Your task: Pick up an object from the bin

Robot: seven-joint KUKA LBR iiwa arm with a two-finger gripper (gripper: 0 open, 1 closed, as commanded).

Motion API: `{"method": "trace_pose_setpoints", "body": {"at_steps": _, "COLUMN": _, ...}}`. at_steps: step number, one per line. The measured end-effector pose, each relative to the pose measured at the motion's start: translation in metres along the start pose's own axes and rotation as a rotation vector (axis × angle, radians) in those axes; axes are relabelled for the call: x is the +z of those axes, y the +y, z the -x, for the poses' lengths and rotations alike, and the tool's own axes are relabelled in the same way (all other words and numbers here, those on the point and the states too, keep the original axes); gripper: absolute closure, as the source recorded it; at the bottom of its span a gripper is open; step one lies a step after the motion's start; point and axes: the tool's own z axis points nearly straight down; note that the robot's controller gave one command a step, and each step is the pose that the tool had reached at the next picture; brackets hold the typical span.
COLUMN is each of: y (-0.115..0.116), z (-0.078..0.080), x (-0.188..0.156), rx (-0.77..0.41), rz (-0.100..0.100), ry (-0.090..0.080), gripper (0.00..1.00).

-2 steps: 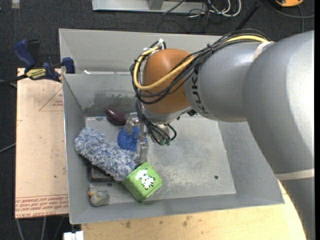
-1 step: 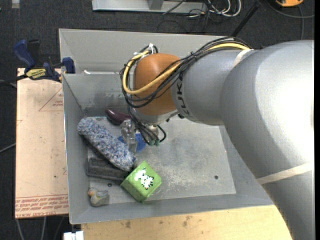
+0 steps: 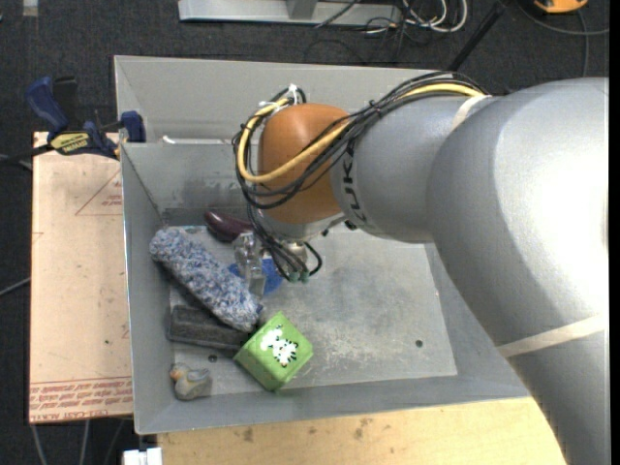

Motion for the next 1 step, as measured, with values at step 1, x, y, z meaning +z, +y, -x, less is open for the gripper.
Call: {"method": "trace_pose_setpoints", "body": {"at_steps": 1, "y": -0.0167, "z": -0.0673, "x": -0.1902, "rx": -0.032, "rz": -0.002, "ry": 0.004, "gripper": 1.00}}
